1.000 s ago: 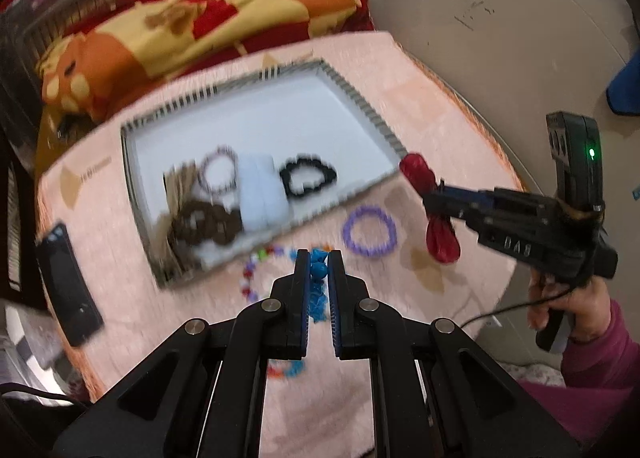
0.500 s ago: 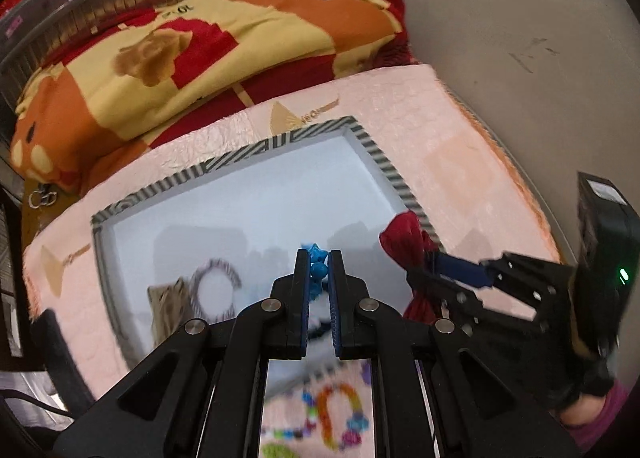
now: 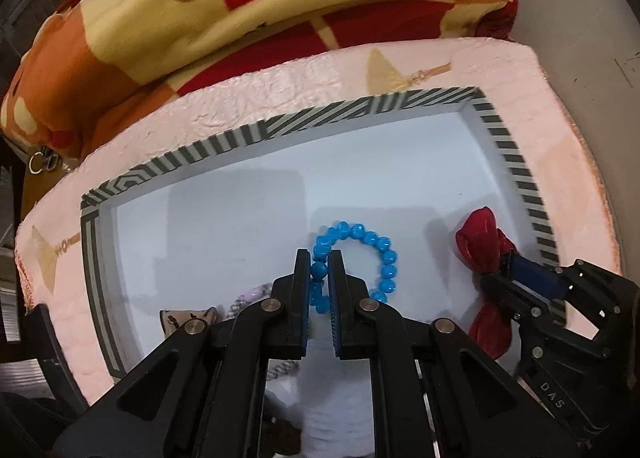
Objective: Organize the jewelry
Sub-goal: 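Open both tools to drop the blue bracelet and red bow into tray, then move both tools back over the remaining bracelets beside the tray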
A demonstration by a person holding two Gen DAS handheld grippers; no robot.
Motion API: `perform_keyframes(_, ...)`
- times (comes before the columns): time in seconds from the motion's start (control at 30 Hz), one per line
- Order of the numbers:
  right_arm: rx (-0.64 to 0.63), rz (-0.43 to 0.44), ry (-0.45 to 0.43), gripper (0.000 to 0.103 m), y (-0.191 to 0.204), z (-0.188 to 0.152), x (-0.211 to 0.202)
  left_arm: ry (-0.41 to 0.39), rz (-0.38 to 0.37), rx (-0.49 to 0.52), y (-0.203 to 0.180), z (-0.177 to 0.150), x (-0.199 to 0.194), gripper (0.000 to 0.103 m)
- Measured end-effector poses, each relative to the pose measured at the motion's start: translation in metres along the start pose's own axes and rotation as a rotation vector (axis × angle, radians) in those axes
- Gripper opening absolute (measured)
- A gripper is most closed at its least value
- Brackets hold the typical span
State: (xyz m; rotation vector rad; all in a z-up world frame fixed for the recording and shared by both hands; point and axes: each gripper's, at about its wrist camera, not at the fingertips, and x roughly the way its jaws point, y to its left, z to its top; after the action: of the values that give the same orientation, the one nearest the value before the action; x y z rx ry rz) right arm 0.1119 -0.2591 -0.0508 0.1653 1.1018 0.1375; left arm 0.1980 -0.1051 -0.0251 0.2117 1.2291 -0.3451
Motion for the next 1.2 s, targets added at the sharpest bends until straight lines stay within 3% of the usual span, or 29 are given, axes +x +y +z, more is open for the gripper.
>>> perform_keyframes(0.2,0.041,0.010,-0.031,0.035,-0.004,-0.001,-0.009,-0.019,0.034,0.007,0.000,-0.003,-0.002,0.011)
perform_keyframes(0.33,0.064,0.029,-0.066,0.036,-0.003,-0.007,-0.030,-0.050,0.040,-0.014,0.001,-0.006,-0.012,0.034)
perform_keyframes(0.43,0.067,0.040,-0.090,0.039,-0.001,-0.017,-0.046,-0.084,0.046,-0.037,0.005,-0.013,-0.027,0.042)
perform_keyframes(0.7,0.067,0.047,-0.119,0.043,0.017,-0.038,-0.076,-0.146,0.088,-0.054,0.003,-0.047,-0.062,0.043)
perform_keyframes(1.2,0.049,0.052,-0.105,0.043,0.051,-0.083,-0.089,-0.155,0.110,-0.142,0.018,-0.123,-0.092,0.043)
